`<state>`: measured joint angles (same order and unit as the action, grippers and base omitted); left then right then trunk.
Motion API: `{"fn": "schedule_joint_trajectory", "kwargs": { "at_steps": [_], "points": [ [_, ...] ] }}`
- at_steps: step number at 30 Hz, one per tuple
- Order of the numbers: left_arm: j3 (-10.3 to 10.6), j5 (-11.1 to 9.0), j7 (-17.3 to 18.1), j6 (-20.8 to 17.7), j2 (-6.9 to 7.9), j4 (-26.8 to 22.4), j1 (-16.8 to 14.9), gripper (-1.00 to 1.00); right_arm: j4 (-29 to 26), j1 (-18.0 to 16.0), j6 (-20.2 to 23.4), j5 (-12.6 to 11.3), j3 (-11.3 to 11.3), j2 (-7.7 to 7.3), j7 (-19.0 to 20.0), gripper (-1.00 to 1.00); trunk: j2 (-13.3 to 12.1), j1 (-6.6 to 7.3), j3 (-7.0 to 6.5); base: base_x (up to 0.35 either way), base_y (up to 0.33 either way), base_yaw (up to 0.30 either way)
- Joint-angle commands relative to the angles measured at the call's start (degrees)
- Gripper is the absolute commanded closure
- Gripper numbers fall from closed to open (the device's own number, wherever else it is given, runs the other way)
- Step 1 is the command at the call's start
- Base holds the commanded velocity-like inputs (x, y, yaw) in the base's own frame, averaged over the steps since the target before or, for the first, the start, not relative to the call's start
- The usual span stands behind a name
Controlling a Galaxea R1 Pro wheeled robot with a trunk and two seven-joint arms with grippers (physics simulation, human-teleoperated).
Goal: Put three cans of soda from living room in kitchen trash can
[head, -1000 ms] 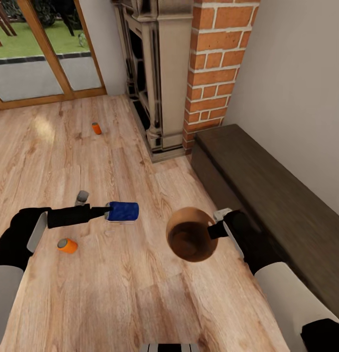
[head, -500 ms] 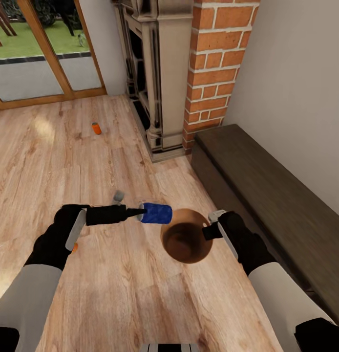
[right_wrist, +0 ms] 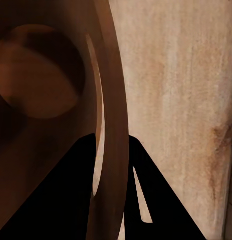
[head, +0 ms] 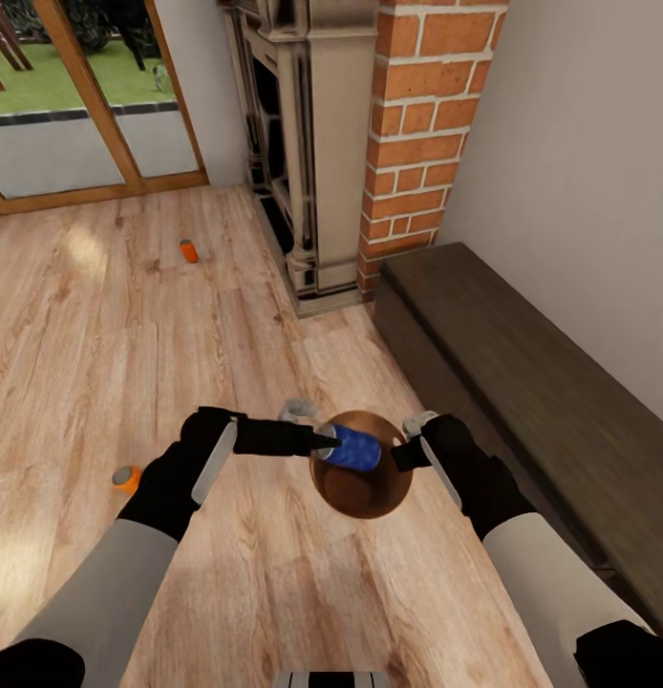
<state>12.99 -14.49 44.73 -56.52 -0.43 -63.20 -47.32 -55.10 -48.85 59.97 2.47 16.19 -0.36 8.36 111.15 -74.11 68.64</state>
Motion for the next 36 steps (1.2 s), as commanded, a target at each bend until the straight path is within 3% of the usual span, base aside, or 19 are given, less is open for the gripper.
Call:
{"fn": "schedule_joint_trajectory", "kwargs": {
  "at_steps": [1,6,9,11,17,19,22,29,30,36],
  "points": [
    [0.46,-0.14,-1.14,-0.03,-0.23,0.00,0.01,1.00,-0.01,-0.02,0.03,-0.80,0.03,0.01,0.16,1.00,0.00,0.00,0.00,0.000,0.000,0.000],
    [4.72,-0.10,-8.17,0.10,-1.49,0.14,-0.04,1.00,-0.06,-0.02,0.03,-0.80,0.35,0.01,0.16,1.00,0.00,0.00,0.00,0.000,0.000,0.000],
    [5.99,-0.11,-12.17,0.15,-2.43,0.17,-0.05,1.00,-0.08,-0.02,0.03,-0.78,0.44,0.01,0.16,1.00,0.00,0.00,0.00,0.000,0.000,0.000],
    [9.65,-0.09,-18.40,1.01,-3.08,0.29,-0.03,1.00,-0.10,-0.02,0.03,-0.81,0.51,0.03,0.13,1.00,0.00,0.00,0.00,0.000,0.000,0.000],
    [11.64,0.04,-24.03,2.04,-4.29,0.49,-0.05,1.00,-0.18,-0.02,0.03,-0.73,0.58,0.95,0.08,1.00,0.00,0.00,0.00,0.000,0.000,0.000],
    [13.58,0.14,-26.59,2.37,-4.48,0.99,0.00,1.00,-0.18,-0.02,0.03,-0.72,1.54,1.14,0.08,1.00,0.00,0.00,0.00,0.000,0.000,0.000],
    [14.74,0.10,-28.13,3.53,-4.59,2.48,0.03,1.00,-0.19,-0.02,0.03,-0.71,2.48,1.23,0.04,1.00,0.00,0.00,0.00,0.000,0.000,0.000],
    [15.27,0.12,-28.88,4.50,-4.59,3.79,0.04,1.00,-0.19,-0.02,0.03,-0.71,2.93,1.24,0.00,1.00,0.00,0.00,0.00,0.000,0.000,0.000],
    [15.30,0.14,-28.95,4.53,-4.59,3.84,0.04,-1.00,-0.19,-0.02,0.03,-0.71,2.94,1.24,-0.01,1.00,0.00,0.00,0.00,0.000,0.000,0.000],
    [15.38,0.15,-29.14,4.57,-4.58,3.94,0.04,-1.00,-0.19,-0.02,0.03,-0.70,2.97,1.24,0.01,1.00,0.00,0.00,0.00,0.000,0.000,0.000]
  ]
}}
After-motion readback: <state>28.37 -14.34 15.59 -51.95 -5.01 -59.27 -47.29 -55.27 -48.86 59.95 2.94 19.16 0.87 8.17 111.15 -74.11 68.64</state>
